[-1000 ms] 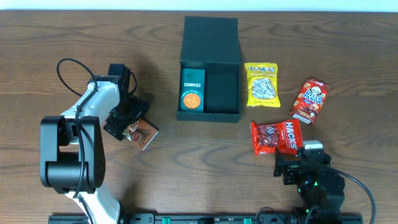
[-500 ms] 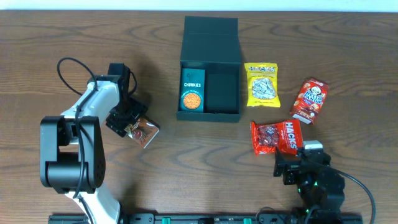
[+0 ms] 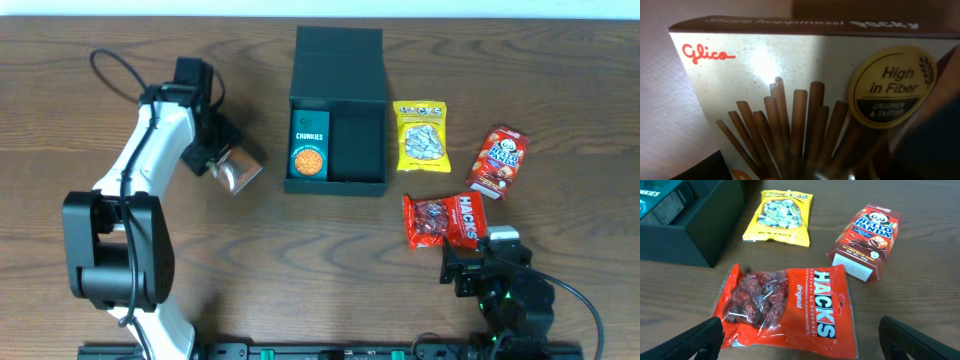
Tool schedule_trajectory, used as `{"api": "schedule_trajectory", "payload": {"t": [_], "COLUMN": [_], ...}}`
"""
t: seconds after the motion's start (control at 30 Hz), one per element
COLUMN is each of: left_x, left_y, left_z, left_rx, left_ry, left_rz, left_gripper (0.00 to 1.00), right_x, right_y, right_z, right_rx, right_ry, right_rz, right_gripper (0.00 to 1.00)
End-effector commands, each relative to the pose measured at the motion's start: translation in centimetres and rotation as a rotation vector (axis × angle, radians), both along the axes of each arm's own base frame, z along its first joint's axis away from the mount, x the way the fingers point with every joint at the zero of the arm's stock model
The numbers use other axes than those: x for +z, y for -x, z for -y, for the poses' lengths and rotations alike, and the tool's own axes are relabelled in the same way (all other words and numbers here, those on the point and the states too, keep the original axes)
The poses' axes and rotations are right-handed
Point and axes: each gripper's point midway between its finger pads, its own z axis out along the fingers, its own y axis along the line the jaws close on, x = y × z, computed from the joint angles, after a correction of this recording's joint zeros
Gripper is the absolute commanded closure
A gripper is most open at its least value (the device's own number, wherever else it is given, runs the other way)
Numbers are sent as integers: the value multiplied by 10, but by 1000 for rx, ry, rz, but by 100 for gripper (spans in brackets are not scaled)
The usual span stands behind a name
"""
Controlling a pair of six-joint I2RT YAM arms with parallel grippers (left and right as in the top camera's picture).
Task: Pack container
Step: 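Carry the Pocky box into the black box beside the Chunkies box and release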
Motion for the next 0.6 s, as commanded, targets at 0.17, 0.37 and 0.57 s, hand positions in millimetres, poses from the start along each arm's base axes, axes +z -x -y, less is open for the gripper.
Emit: {"api": "schedule_trajectory", "payload": {"t": [0.17, 0.37, 0.57], "left_x": [56, 64, 59], "left_y": [-39, -54, -74], "left_z": [45, 81, 139], "left_rx": [-189, -301, -459], "left_ry": [-5, 23, 40], "left_rz": [175, 200, 209], "left_gripper": [34, 35, 35], "right_x": [-3, -3, -3], "right_y": [0, 0, 0], "right_z": [3, 3, 3], "right_rx": [-20, -20, -20], "right_ry": [-2, -2, -2], "right_rz": [-6, -6, -6], "right_gripper": [1, 1, 1]}}
